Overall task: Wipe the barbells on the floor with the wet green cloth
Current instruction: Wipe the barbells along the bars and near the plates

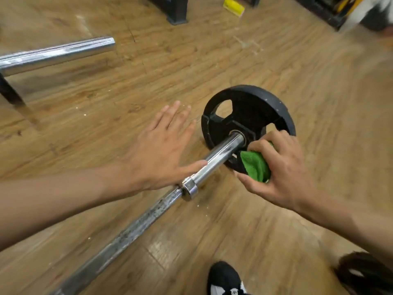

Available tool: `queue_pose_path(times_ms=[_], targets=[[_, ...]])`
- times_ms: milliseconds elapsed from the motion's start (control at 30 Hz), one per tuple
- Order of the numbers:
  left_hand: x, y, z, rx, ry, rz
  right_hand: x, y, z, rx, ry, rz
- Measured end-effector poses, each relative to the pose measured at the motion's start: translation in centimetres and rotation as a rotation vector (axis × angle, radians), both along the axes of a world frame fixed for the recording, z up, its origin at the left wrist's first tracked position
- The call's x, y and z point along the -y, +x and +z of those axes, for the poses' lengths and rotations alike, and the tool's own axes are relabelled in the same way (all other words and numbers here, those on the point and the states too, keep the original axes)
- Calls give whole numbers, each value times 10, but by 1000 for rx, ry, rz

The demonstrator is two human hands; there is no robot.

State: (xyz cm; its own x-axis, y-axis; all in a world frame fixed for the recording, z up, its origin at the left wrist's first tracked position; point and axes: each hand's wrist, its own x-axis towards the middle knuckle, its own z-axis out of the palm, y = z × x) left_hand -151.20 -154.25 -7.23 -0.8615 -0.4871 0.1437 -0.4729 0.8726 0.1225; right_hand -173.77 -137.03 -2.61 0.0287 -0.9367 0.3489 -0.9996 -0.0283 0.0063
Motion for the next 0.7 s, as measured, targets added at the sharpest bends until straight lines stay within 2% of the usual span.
queue_pose_path(times_ms=[100, 267, 533, 700], targets=[[2, -19, 26, 14, 24, -1, -16, -17, 39, -43, 43, -14], [-6, -30, 50, 6, 4, 49, -15, -55, 56, -109, -39, 41], [-38, -91, 57, 29, -118, 76, 33, -146, 41, 20, -194, 246], [-33, -167, 86, 125, -31, 131, 68, -237, 39, 128, -276, 277]])
